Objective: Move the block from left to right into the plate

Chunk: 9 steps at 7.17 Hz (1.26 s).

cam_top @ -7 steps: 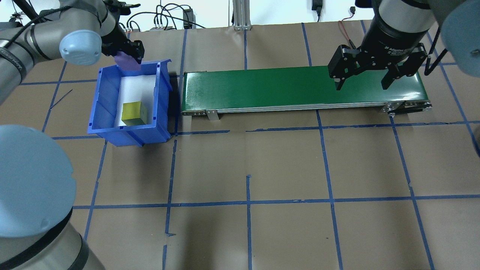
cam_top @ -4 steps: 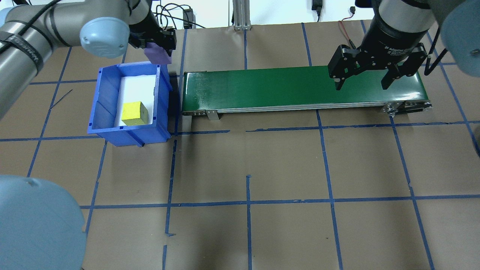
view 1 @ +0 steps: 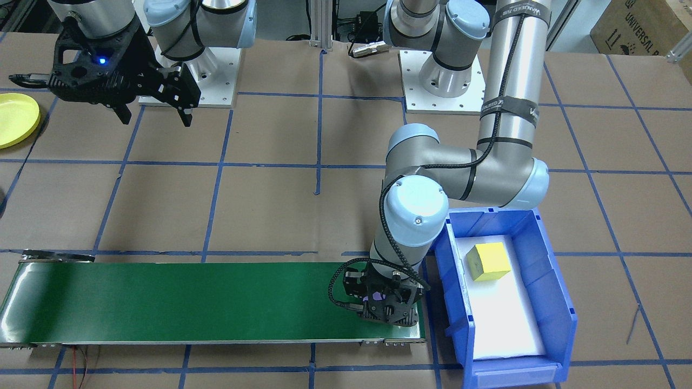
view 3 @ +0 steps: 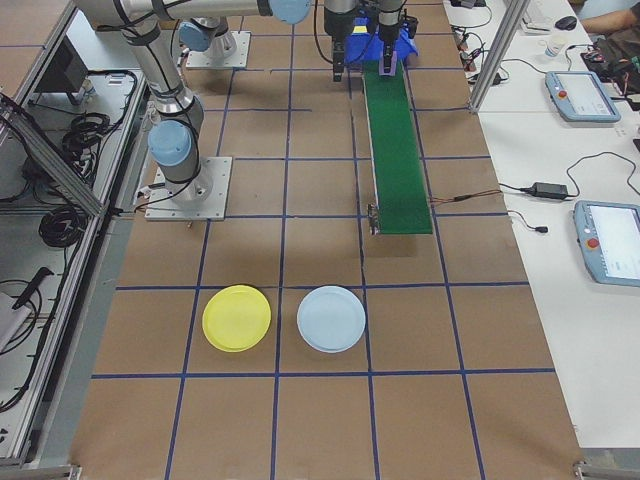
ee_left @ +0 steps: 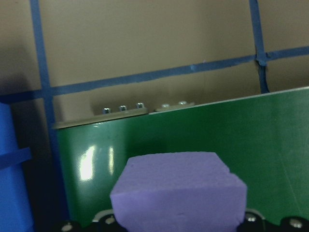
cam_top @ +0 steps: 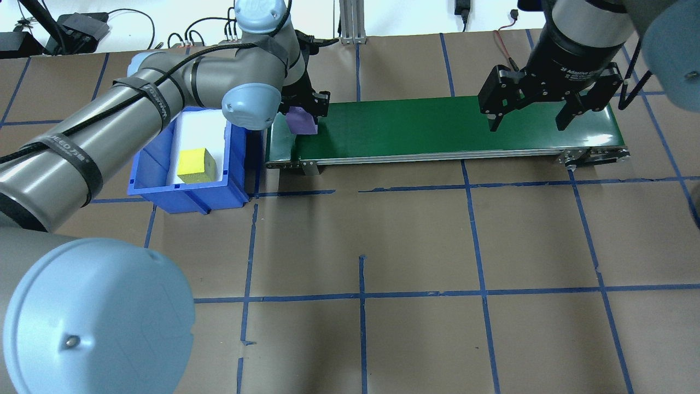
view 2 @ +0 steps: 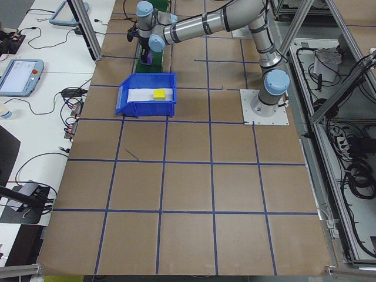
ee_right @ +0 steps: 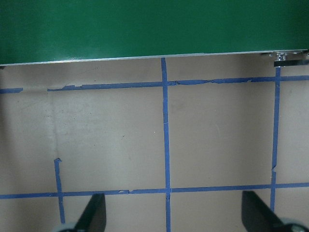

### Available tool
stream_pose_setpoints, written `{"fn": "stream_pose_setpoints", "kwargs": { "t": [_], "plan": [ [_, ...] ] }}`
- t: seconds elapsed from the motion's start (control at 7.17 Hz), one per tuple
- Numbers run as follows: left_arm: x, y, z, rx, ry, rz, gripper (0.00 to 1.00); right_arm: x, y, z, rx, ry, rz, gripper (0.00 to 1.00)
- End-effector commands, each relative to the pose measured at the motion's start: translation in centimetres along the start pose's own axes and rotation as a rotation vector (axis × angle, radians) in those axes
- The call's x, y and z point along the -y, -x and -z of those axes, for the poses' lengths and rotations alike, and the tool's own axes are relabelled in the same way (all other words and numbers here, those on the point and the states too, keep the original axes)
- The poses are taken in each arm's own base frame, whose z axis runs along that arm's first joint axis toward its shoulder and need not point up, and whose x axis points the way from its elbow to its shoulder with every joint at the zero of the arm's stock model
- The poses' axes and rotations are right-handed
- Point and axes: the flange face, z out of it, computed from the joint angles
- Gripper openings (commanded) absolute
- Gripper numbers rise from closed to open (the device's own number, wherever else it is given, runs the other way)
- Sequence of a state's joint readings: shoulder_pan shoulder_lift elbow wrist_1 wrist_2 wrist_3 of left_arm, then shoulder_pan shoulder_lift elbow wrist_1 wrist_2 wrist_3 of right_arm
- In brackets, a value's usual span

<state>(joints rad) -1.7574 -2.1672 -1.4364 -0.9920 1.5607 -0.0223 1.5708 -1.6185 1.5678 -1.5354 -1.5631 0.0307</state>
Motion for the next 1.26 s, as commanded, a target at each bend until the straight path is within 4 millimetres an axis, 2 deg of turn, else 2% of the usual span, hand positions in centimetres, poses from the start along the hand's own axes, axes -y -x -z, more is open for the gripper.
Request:
{"fn": "stream_pose_setpoints", "kwargs": {
  "t": [0.0,0.14,0.28,0.42,0.56,0.7,0.84,1.12],
  "plan": [
    [-0.4,-0.7,3.4,-0.004,-0.048,0.012,1.00,0.0,0.0,0.0,0.000,-0.002,0.000,1.00],
    [-0.6,-0.7,8.4,-0.007,-0.123,0.016,1.00,0.0,0.0,0.0,0.000,0.000,0.000,1.00],
    [-0.8,-0.7,12.1,-0.009,-0.178,0.020,1.00,0.0,0.0,0.0,0.000,0.000,0.000,1.00],
    [-1.3,-0.3,14.5,-0.003,-0.207,0.028,1.00,0.0,0.0,0.0,0.000,0.000,0.000,1.00],
    [-2.4,2.1,15.8,0.020,-0.177,0.050,1.00,0.0,0.0,0.0,0.000,0.000,0.000,1.00],
    [-4.0,7.2,17.9,0.027,-0.138,0.121,1.00,0.0,-0.1,0.0,0.000,0.000,-0.002,1.00],
    [-5.3,11.8,17.8,0.041,-0.112,0.121,1.00,0.0,0.0,0.0,0.000,-0.002,0.000,1.00],
    [-8.1,19.7,12.6,0.043,-0.001,-0.005,1.00,0.3,0.1,-0.2,0.030,0.002,-0.003,1.00]
  ]
}}
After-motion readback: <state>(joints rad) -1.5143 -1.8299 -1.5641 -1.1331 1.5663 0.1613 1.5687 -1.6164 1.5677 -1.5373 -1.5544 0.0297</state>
